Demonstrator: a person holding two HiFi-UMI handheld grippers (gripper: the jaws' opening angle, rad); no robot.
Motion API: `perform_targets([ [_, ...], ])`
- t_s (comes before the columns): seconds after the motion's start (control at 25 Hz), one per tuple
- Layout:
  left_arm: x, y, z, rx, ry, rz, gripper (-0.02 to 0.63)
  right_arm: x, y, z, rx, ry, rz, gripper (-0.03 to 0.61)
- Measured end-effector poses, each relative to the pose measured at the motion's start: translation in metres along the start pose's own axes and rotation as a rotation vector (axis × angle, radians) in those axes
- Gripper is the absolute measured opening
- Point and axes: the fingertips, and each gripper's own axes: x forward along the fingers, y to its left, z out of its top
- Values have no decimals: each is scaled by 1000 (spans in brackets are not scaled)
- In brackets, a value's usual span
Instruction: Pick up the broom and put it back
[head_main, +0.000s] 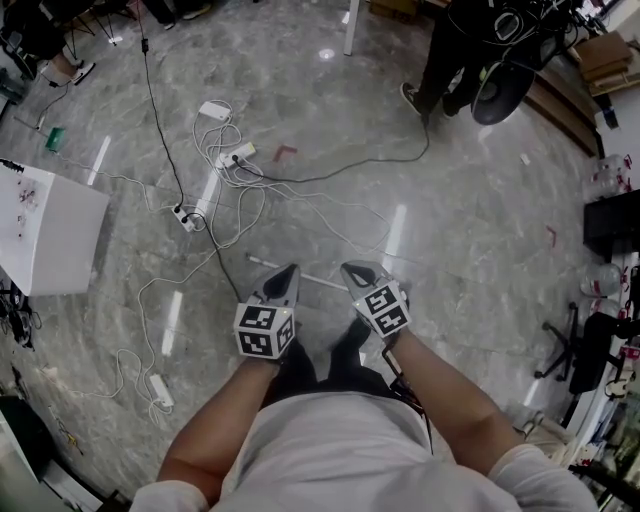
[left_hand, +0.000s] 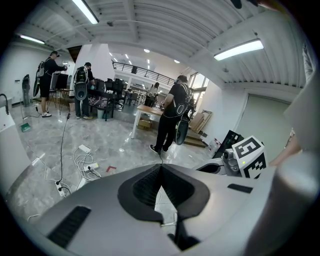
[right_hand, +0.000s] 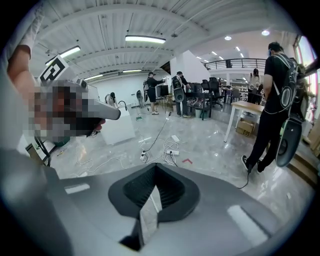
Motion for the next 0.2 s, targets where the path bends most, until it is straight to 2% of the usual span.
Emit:
perform_targets([
  [0.2, -5, -8, -6, -2, -2, -5, 5, -7, 3, -5, 3, -6, -7, 2],
])
